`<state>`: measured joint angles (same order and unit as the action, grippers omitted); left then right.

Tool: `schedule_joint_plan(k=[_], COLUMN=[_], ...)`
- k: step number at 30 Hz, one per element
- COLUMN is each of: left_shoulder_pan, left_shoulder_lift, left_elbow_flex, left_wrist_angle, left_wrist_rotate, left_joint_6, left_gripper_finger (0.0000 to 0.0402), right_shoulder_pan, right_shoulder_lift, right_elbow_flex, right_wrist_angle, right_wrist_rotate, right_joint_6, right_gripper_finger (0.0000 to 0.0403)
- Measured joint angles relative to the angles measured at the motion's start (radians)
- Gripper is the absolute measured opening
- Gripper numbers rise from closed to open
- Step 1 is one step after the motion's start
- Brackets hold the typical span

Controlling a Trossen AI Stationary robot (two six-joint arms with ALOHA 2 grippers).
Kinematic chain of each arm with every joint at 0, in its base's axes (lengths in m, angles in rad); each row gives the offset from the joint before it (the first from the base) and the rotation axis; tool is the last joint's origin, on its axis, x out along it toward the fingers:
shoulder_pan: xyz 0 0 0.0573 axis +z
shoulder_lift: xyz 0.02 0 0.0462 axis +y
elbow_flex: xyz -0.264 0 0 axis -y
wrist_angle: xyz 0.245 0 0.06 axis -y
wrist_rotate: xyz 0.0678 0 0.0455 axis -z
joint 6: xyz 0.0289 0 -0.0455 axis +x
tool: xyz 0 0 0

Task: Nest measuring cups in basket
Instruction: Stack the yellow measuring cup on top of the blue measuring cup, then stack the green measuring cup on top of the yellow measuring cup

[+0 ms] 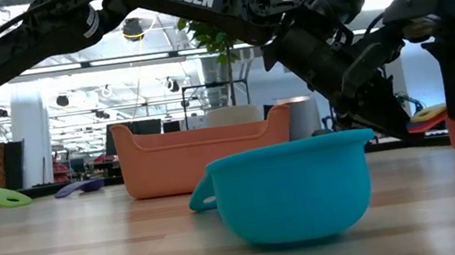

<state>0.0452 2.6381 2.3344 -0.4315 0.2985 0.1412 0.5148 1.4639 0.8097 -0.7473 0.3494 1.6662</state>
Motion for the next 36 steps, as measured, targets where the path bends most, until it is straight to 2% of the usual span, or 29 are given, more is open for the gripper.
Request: schedule_joint_plan(k=[5,10,18,24,31,36], left_shoulder_pan=[0.0,-0.002,0.007,0.024,0.01,-0.009], left_shoulder_lift=[0.0,-0.014,-0.112,-0.217,-0.333,-0.369], left_elbow_flex=[0.0,0.02,0.022,0.022,0.022,0.021], left_wrist_angle=[-0.007,-0.087,-0.196,-0.301,-0.53,-0.681], left_wrist_rotate=[0.0,0.003,-0.072,-0.081,-0.204,-0.209], left_joint_6=[0.0,-0.004,0.018,-0.055,-0.085,-0.167], left_gripper_finger=[0.0009,0.0009,0.0009,0.0009,0.0009,0.0009], right_shoulder_pan=[0.0,0.027,0.058,0.048,-0.01,-0.07], right_shoulder_lift=[0.0,-0.052,-0.225,-0.317,-0.327,-0.334], right_elbow_flex=[0.0,0.014,0.134,0.142,0.142,0.142], right_wrist_angle=[0.011,0.037,-0.214,-0.195,-0.009,0.14], right_wrist_rotate=[0.005,0.028,0.271,0.354,0.352,0.275], right_joint_6=[0.012,0.04,0.057,0.023,-0.256,-0.465], right_gripper_finger=[0.0005,0.0033,0.0054,0.0056,0.0056,0.0057])
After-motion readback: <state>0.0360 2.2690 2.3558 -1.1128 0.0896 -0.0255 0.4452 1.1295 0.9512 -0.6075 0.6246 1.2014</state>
